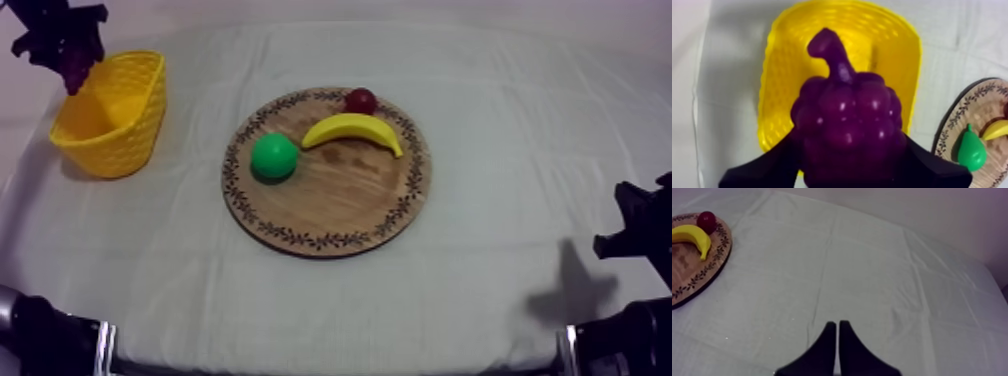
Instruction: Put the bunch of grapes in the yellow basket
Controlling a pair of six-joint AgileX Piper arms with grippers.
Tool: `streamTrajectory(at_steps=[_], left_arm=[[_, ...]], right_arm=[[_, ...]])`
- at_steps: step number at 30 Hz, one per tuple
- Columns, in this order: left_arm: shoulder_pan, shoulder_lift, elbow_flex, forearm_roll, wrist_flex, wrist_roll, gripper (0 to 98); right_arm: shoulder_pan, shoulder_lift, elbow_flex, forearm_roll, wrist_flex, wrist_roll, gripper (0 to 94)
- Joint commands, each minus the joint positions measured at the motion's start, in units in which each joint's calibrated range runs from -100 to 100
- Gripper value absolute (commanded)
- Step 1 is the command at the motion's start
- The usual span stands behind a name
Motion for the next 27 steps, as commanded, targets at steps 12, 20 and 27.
streamTrajectory(at_steps=[12, 20, 27], left_arm=[[-0.53, 12.28, 0.73, 0.41, -5.58, 0.19, 56.8], [-1.24, 17.81, 0.13, 0.61, -7.11, 0.54, 64.4], [-1.43, 20.87, -1.43, 1.01, -7.37, 0.00, 81.5]], right_arm=[[-0.02, 0.00, -0.04, 0.03, 0.02, 0.01, 0.3], [-0.02, 0.00, -0.04, 0.03, 0.02, 0.01, 0.3], [-0.02, 0.00, -0.04, 0.03, 0.02, 0.01, 0.3]])
